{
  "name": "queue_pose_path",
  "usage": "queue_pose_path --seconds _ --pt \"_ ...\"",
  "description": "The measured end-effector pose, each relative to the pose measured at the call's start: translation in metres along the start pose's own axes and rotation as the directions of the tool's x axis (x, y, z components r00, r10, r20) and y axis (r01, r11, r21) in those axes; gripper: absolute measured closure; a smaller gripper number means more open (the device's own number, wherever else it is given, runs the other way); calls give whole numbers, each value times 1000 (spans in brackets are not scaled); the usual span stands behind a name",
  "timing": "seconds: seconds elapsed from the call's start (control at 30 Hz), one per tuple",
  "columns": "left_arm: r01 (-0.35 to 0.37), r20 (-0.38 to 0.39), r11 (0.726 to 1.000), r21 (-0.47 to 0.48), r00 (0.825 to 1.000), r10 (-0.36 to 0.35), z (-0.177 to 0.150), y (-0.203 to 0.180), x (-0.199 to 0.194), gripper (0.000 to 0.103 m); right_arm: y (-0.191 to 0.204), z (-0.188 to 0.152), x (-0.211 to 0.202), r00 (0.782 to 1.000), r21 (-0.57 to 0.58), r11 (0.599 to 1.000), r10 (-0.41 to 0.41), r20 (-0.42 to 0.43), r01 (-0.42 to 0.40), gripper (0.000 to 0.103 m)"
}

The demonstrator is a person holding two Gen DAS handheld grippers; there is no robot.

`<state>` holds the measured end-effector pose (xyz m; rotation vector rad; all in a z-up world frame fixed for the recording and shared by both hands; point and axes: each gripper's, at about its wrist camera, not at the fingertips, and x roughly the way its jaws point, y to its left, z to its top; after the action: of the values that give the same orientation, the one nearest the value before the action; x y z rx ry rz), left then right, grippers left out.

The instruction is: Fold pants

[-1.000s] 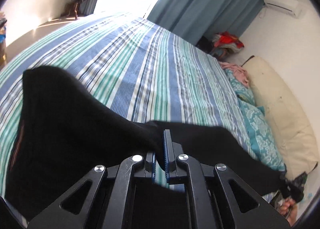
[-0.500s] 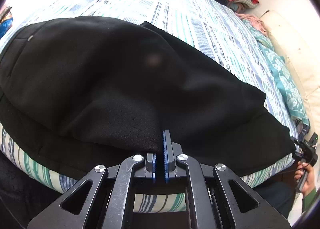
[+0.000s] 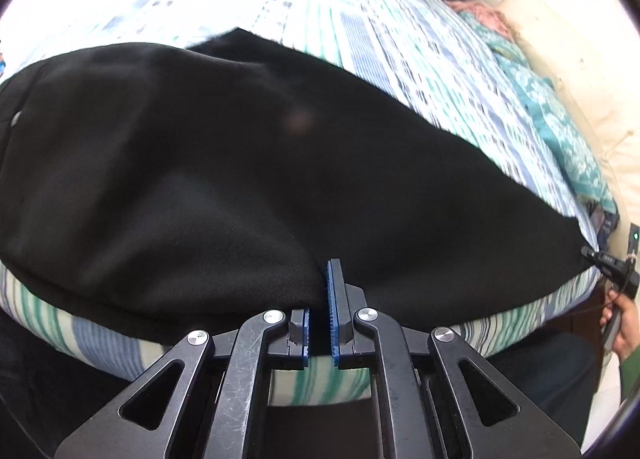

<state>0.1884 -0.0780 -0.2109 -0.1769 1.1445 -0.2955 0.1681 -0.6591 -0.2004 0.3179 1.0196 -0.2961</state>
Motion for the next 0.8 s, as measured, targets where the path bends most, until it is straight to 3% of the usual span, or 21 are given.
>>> queue_pose_path --seconds 0.07,0.33,0.4,0.47,0.5,0.57,0.63,0.67,0.73,0.8 --pt "-11 11 999 32 1000 11 -2 -7 -2 97 -5 -3 13 999 2 999 -41 -13 41 92" --pt "-50 -2 997 63 999 50 -6 -23 3 92 -9 -5 25 997 13 997 -73 17 73 91" --pt "-54 -31 996 65 998 56 -6 -24 0 85 -9 -7 21 996 19 997 -80 29 80 80" --pt "-43 -77 997 63 996 48 -9 -19 -11 67 -11 -9 15 992 33 993 -119 35 117 29" --pt "-43 -93 997 62 994 49 -12 -15 -19 63 -12 -12 9 990 40 991 -131 55 129 22" --pt "-37 -87 997 61 995 43 -15 -4 -41 61 -14 -16 -10 975 44 982 -187 117 182 20" --pt "-51 4 998 48 999 51 -4 10 -67 58 -12 -17 -28 957 56 968 -252 145 247 19" --pt "-70 58 997 32 996 68 7 19 -76 51 -8 -17 -37 951 57 965 -263 160 257 19" --pt "-87 118 996 -5 989 87 33 38 -77 41 12 -17 -55 948 36 967 -254 193 252 19" --pt "-152 124 988 17 981 149 60 55 -55 41 48 -17 -68 957 -15 981 -186 222 194 19"
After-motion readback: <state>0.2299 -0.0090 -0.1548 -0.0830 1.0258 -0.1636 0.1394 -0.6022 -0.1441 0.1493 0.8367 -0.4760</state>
